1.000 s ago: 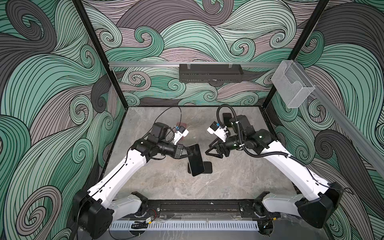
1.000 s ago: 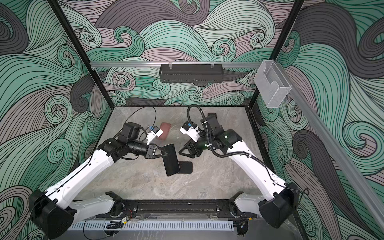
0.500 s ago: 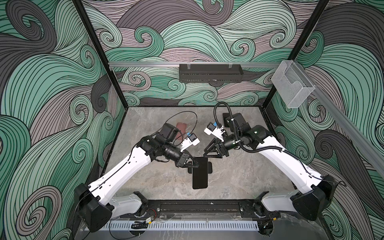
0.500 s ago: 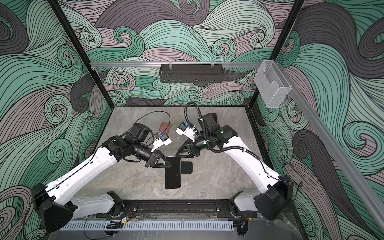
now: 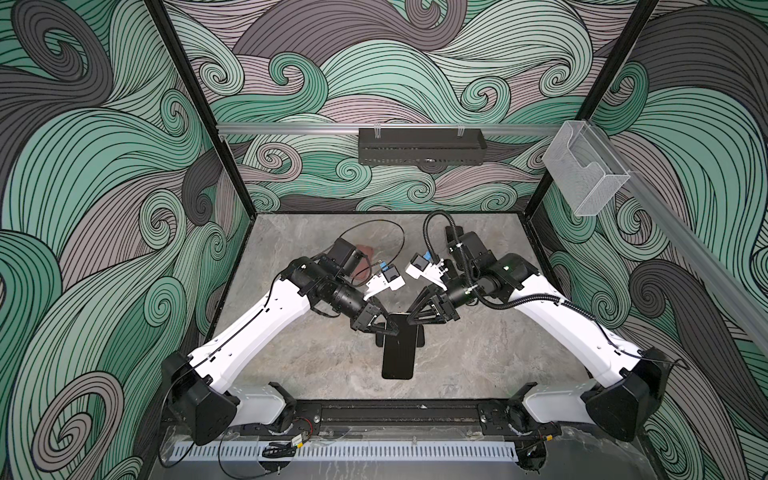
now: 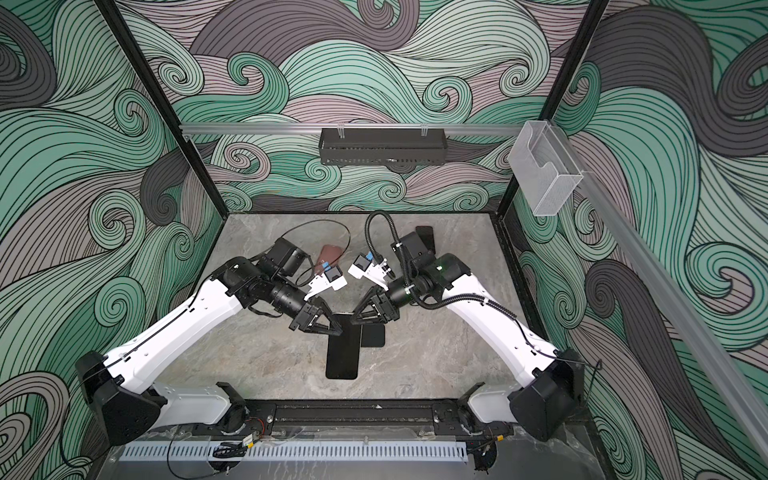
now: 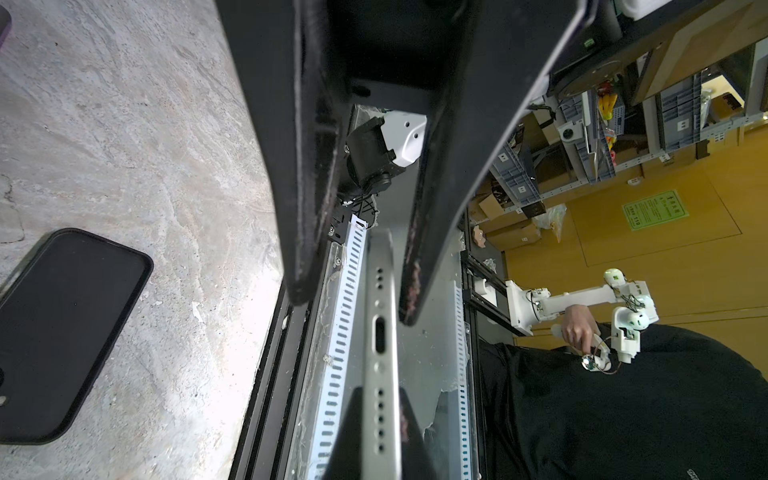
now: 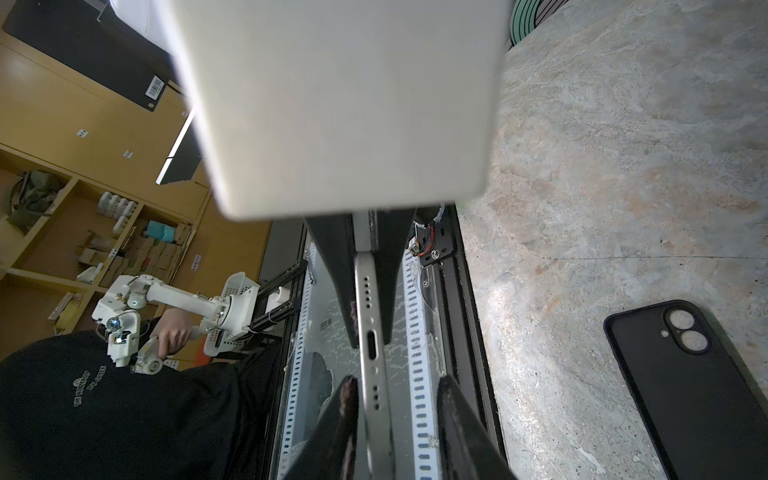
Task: Put the phone into the phone case
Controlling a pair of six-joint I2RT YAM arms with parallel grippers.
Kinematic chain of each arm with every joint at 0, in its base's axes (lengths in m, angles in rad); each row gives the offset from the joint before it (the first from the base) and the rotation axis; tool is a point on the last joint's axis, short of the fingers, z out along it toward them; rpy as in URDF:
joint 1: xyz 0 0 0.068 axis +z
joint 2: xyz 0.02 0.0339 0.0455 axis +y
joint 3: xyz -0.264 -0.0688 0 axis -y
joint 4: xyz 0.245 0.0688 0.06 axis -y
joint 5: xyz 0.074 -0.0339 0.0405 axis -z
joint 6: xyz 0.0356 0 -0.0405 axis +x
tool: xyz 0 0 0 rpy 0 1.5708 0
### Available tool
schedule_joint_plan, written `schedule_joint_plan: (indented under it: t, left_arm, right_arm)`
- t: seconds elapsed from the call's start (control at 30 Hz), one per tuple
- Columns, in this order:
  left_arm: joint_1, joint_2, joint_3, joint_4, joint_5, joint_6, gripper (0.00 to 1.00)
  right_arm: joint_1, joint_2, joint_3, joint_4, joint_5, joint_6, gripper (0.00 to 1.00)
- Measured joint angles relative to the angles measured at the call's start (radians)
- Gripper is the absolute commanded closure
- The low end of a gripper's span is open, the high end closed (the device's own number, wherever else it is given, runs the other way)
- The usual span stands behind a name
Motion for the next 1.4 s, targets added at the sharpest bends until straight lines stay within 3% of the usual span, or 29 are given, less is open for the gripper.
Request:
schedule_joint_plan:
  t: [0.4,0.53,0.77,0.9,1.1,1.4]
  left_arm:
    - [0.0,0.008,0.011,-0.025,-0.006,0.025,0.98]
    - [0.0,-0.025,-0.016,0.013,-0.017,-0.007,0.85]
    - [0.001,-0.113,-0.104,0.171,-0.069,-0.088,0.48]
    - [0.008,-0.173,-0.18,0.283,-0.122,-0.165,0.39]
    - [0.023,-0.305,-0.328,0.475,-0.265,-0.325,0.37]
    - [0.057,-0.443,-0.538,0.798,-0.418,-0.595,0.35]
  right_arm:
    - [0.009,-0.012,-0.045,0.047,-0.055,0.018,0.94]
    - [0.009,-0.034,-0.079,0.123,-0.064,0.065,1.0]
    - [0.006,-0.045,-0.11,0.237,-0.013,0.174,1.0]
    - [-0.006,-0.049,-0.133,0.321,0.018,0.238,1.0]
    - [-0.046,-0.068,-0.163,0.456,0.076,0.341,1.0]
    - [-0.123,-0.103,-0.262,0.795,0.103,0.61,1.0]
